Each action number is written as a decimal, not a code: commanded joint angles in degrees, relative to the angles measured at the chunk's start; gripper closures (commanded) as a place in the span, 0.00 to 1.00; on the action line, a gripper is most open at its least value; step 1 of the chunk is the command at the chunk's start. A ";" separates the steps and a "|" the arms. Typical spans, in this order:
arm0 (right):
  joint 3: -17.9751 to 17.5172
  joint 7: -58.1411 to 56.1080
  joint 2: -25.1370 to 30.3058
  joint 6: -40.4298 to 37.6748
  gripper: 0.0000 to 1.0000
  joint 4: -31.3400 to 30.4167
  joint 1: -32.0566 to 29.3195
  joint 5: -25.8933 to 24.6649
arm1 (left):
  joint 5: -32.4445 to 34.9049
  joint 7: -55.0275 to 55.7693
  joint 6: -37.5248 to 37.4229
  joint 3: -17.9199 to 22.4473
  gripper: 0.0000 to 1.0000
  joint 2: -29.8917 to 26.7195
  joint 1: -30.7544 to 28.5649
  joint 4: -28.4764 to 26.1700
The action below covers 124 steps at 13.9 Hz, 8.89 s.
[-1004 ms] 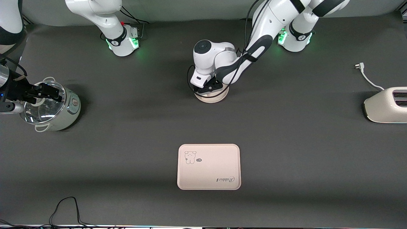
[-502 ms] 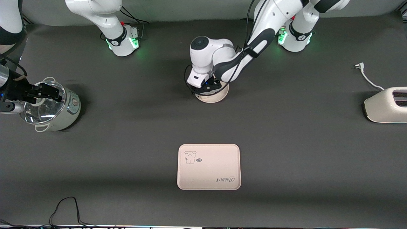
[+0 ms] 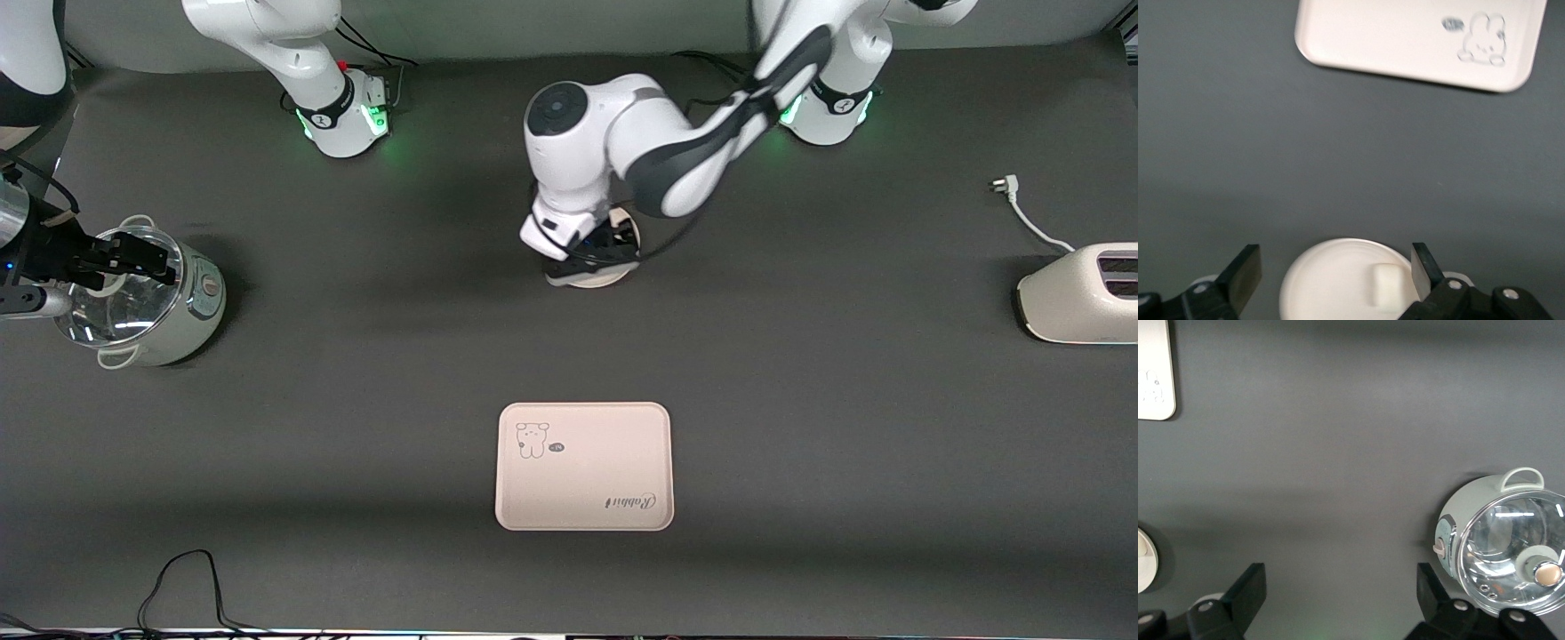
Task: Place bun in plate and plate on tray
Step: 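Raise the left gripper and withdraw it toward its base, then move the right gripper to the plate rim, then close the right gripper on the plate rim, then lift the plate with the right gripper and carry it onto the tray, then lower the plate onto the tray and open the right gripper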
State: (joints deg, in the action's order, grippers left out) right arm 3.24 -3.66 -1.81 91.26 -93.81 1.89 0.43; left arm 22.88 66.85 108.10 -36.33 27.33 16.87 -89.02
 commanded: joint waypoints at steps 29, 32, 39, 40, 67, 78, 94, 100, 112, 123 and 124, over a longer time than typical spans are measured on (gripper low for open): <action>-0.25 47.34 8.49 29.99 0.00 -27.89 47.24 11.26 | -21.30 -71.77 -13.36 26.23 0.00 -30.50 -24.43 -7.31; -0.16 47.34 6.83 40.19 0.00 -34.76 48.99 11.26 | -21.47 -70.72 -13.45 26.31 0.00 -30.14 -24.43 -6.79; -0.25 47.60 -6.86 67.43 0.00 -43.91 52.93 11.43 | -21.47 -71.59 -13.71 26.75 0.00 -29.97 -24.43 -6.70; -0.25 49.26 -8.45 69.99 0.00 -44.35 53.56 11.43 | -21.47 -71.33 -13.36 26.67 0.00 -29.88 -24.34 -6.70; -0.34 50.07 -19.63 84.43 0.48 -45.76 55.06 11.61 | -21.56 -70.54 -13.27 26.14 0.00 -28.21 -23.37 -4.77; -0.34 50.07 -19.37 83.99 0.95 -45.58 55.06 11.96 | -21.82 -70.98 -13.36 26.05 0.00 -27.77 -23.46 -4.15; 0.80 42.16 -1.17 59.92 1.00 -37.34 48.48 17.23 | -21.82 -71.07 -13.53 26.14 0.00 -27.86 -23.64 -4.06; 0.89 37.33 -15.21 59.73 1.00 -21.98 41.45 17.15 | -21.82 -70.71 -13.27 26.14 0.00 -27.24 -23.37 -3.27; 0.81 34.17 -44.85 50.06 1.00 18.05 31.33 21.28 | -21.74 -71.59 -14.15 26.14 0.00 -27.33 -23.64 -2.92; 0.81 32.58 -54.17 63.34 0.13 17.96 31.33 21.37 | -21.74 -71.07 -14.15 26.14 0.00 -27.24 -23.72 -2.92; 0.81 32.75 -54.00 63.34 0.00 17.96 31.33 21.28 | -21.74 -71.07 -14.15 26.14 0.00 -27.24 -23.72 -2.92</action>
State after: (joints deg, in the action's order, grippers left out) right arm 4.18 30.83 -55.00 154.15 -77.76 33.35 19.91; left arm 1.35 -4.23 94.92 -10.50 -0.50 -7.20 -93.28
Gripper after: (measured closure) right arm 0.793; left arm 0.000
